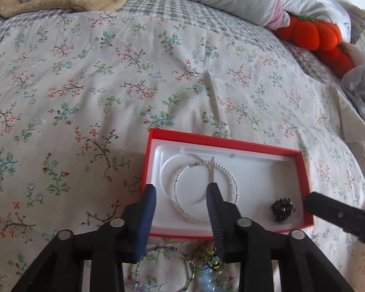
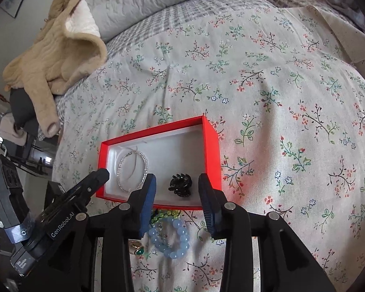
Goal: Organize jewelry
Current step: 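Grasp the green-and-silver beaded wire bracelet with the left gripper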
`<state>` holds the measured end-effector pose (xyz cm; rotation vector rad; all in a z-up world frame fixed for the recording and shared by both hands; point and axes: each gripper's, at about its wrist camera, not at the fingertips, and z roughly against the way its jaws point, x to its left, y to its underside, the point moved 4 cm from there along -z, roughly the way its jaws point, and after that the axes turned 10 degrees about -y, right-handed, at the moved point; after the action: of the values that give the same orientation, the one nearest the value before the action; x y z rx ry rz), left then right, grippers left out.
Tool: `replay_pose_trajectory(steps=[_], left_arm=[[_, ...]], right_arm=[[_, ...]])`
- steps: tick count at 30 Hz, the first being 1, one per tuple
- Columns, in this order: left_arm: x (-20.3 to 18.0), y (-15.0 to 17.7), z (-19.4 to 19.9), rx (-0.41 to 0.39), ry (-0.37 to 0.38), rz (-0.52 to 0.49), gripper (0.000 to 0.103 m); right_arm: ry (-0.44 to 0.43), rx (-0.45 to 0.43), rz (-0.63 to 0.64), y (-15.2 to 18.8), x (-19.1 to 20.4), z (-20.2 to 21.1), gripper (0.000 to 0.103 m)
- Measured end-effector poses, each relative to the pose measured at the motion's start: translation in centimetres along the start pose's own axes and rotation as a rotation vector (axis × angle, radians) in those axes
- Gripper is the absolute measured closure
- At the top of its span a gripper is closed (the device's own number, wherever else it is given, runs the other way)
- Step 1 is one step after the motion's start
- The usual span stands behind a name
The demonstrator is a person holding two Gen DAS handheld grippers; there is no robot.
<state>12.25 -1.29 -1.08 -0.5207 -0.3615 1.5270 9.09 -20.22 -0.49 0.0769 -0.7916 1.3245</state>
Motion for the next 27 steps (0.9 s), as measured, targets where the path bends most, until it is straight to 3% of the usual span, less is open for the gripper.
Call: replay_pose_trajectory(steps=[6, 11, 17, 23, 27], left_arm=[[1.0, 1.5, 1.5, 0.019, -0.044, -0.027, 0.043], [1.6, 3.2, 2.0, 0.066, -0.087, -0.056, 0.029], [2.0, 5.1, 1.8, 0.135, -0.115, -0.084, 0.021], [2.3, 6.5, 0.6, 0.204, -0.140, -0.096, 0.020], [2.7, 6.8, -0.2, 0.238, -0.098, -0.054, 0.021]], right_arm=[[0.027, 0.012, 0.005, 1.1, 0.0, 1.5, 0.062], [0.049, 0.020, 0.016, 2.2, 0.3, 2.4, 0.046], [0.109, 0.051, 0.029, 3.7, 0.3, 2.6, 0.043], [0.135, 0.088, -0.002, 5.4, -0.2, 2.3, 0.040], [0.135, 0.118, -0.028, 6.2, -0.7, 1.6, 0.040]])
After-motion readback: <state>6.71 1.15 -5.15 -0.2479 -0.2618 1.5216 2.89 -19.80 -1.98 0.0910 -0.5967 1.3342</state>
